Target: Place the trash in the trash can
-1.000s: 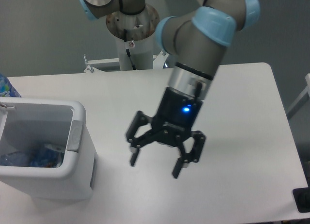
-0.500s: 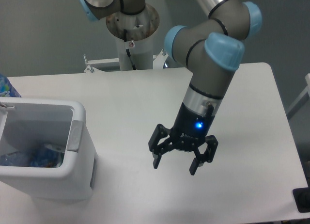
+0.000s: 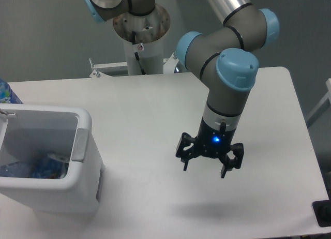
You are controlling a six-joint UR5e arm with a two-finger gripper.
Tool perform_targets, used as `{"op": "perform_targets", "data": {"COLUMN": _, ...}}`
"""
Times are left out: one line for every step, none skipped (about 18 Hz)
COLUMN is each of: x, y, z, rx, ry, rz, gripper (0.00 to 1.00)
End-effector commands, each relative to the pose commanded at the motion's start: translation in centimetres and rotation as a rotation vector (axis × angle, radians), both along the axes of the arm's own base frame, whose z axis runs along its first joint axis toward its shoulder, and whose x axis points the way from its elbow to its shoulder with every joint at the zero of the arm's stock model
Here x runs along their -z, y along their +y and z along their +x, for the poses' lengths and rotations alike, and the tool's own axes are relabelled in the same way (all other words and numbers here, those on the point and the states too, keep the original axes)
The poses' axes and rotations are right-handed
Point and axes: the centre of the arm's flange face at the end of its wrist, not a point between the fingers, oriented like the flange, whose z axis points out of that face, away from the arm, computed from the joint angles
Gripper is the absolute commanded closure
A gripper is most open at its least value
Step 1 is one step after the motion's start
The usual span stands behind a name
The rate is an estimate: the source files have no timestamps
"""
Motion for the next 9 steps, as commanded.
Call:
{"op": "perform_targets", "data": {"x": -0.2, "y": 0.1, "z": -0.2, "rx": 0.005, "ry": 0.009, "rz": -0.003, "gripper": 0.00}}
{"op": "perform_targets", "data": {"x": -0.2, "y": 0.1, "z": -0.2, "rx": 0.006, "ry": 0.004, "rz": -0.007, "gripper": 0.00}}
{"op": "perform_targets", "data": {"x": 0.1, "y": 0.0, "z": -0.1, "rx": 0.006, "ry": -0.004, "rz": -0.016, "gripper": 0.00}}
{"op": "perform_targets", "data": {"x": 0.6, "y": -0.2, "z": 0.0, "rx": 0.009, "ry": -0.007, "rz": -0.045, "gripper": 0.00}}
{"op": "perform_targets", "data": {"x": 1.2, "y": -0.4, "z": 0.1, "rx": 0.030, "ry": 0.008, "rz": -0.082, "gripper": 0.00}}
{"op": "perform_targets", "data": {"x": 1.8, "y": -0.2, "z": 0.5, "rx": 0.068, "ry": 0.021, "rz": -0.119, "gripper": 0.00}}
{"op": "perform_targets", "data": {"x": 2.0, "y": 0.3, "z": 1.1, "rx": 0.101, "ry": 0.030, "rz": -0.138, "gripper": 0.00}}
{"op": "perform_targets", "data": {"x": 1.6, "y": 0.6, "z": 0.9, "rx": 0.107, "ry": 0.038, "rz": -0.136, "gripper": 0.00}}
{"op": "perform_targets", "data": {"x": 1.7, "y": 0.8, "z": 0.8, "rx": 0.109, "ry": 0.037, "rz": -0.136, "gripper": 0.00}}
